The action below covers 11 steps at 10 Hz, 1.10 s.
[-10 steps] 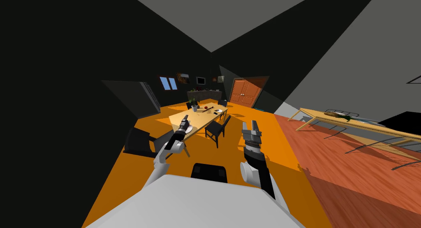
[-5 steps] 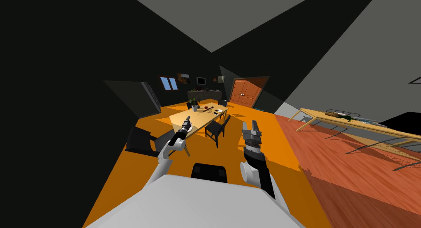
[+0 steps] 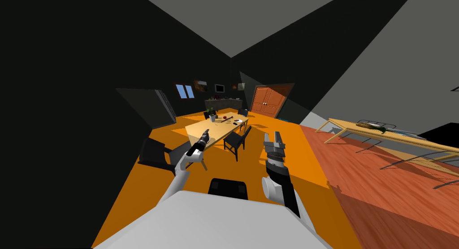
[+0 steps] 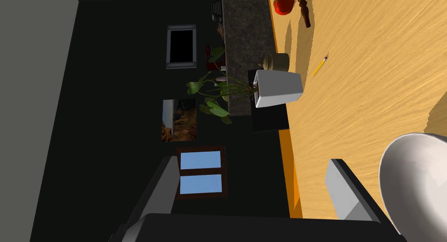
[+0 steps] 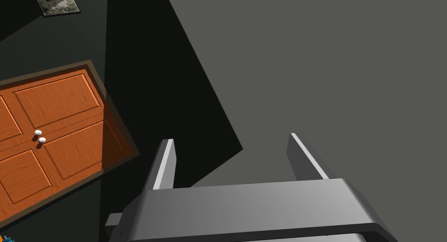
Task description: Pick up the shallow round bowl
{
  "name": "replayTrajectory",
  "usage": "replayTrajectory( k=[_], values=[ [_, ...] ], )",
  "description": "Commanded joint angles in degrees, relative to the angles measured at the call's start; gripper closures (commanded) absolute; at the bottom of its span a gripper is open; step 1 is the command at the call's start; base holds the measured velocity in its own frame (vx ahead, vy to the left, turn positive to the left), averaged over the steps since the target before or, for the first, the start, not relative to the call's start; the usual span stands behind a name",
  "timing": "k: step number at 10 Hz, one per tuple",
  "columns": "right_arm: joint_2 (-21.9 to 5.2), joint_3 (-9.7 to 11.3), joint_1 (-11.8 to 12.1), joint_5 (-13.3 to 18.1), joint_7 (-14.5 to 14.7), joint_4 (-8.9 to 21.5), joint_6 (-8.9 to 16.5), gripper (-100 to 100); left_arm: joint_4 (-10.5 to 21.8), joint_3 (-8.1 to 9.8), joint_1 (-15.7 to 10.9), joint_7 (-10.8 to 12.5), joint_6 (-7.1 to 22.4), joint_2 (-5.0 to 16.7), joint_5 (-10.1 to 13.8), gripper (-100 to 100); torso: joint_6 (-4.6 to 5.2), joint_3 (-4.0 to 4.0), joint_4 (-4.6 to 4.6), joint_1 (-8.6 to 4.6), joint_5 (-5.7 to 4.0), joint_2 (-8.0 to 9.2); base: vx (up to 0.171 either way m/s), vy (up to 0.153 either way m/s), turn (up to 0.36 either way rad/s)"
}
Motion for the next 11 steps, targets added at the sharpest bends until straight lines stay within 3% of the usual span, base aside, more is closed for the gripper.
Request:
replayTrajectory(
  k=[1,11],
  values=[
    [0.00,0.00,0.00,0.00,0.00,0.00,0.00,0,1.28,0.10,-0.90,0.18,2.86,0.03,0.14,-100,0.00,0.00,0.00,0.00,0.00,0.00,0.000,0.000,0.000],
    [0.00,0.00,0.00,0.00,0.00,0.00,0.00,0,9.55,0.82,-6.25,1.55,18.54,-0.21,0.43,-100,-0.01,-0.07,-0.03,0.10,0.02,-0.13,0.020,0.011,0.013]
  ],
)
